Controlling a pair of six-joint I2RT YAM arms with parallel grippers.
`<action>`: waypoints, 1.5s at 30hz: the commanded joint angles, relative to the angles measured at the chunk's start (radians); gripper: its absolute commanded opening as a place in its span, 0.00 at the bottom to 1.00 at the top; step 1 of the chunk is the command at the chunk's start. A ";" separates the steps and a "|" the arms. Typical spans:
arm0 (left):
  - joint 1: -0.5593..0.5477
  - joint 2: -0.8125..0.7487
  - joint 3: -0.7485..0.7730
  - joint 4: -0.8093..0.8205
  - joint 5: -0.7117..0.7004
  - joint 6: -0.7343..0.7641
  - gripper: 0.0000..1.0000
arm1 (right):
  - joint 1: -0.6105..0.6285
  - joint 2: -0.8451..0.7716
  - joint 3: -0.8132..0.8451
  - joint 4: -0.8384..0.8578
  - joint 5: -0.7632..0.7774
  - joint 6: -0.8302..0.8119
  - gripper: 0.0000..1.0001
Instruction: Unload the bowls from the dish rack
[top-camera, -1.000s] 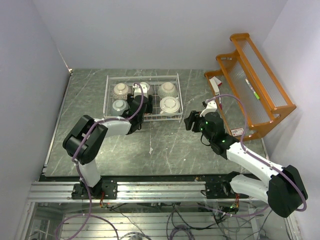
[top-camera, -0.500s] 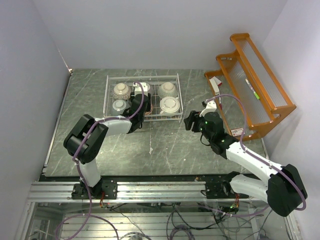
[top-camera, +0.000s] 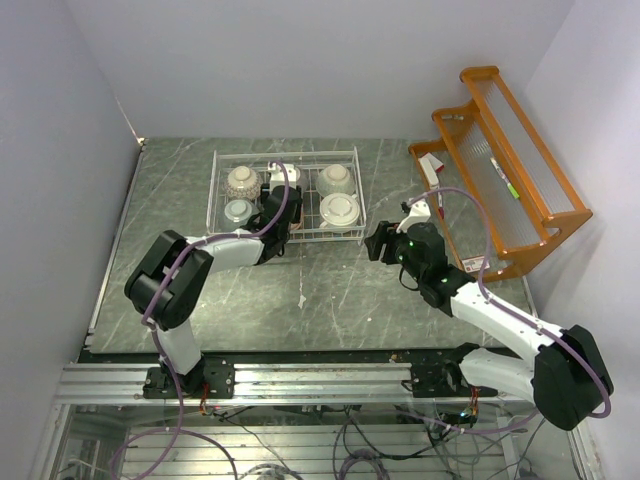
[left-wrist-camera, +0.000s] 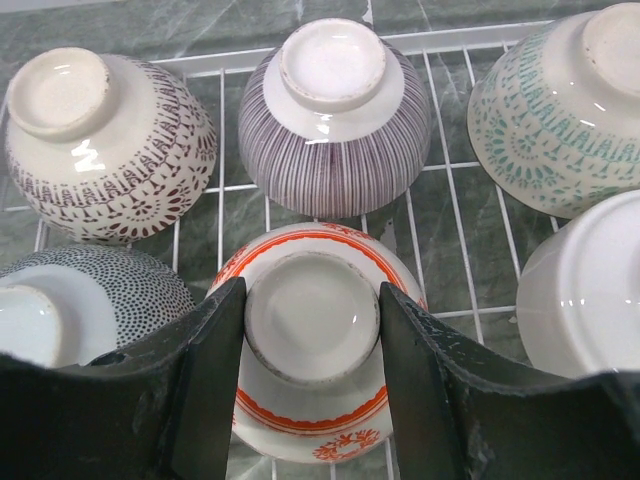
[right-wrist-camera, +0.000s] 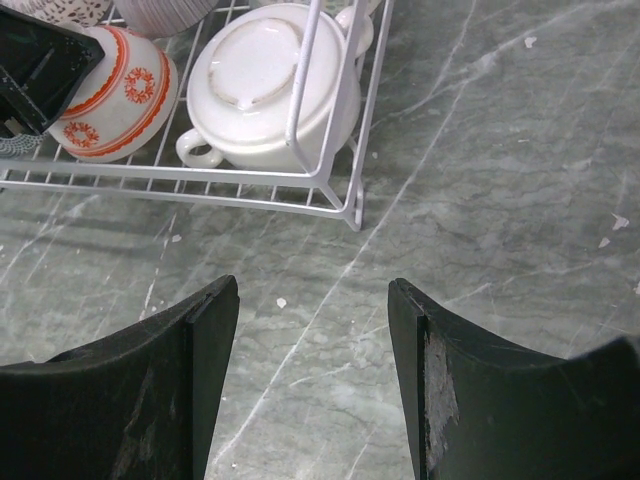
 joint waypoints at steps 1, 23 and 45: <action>-0.005 -0.053 -0.008 0.030 -0.063 -0.004 0.07 | 0.009 -0.016 0.031 0.013 -0.014 -0.012 0.61; -0.003 -0.026 0.071 0.023 -0.062 -0.009 0.07 | 0.029 0.029 0.075 0.030 -0.048 -0.017 0.61; -0.004 -0.121 0.185 -0.109 0.022 -0.038 0.07 | 0.034 0.023 0.072 0.041 -0.056 -0.011 0.61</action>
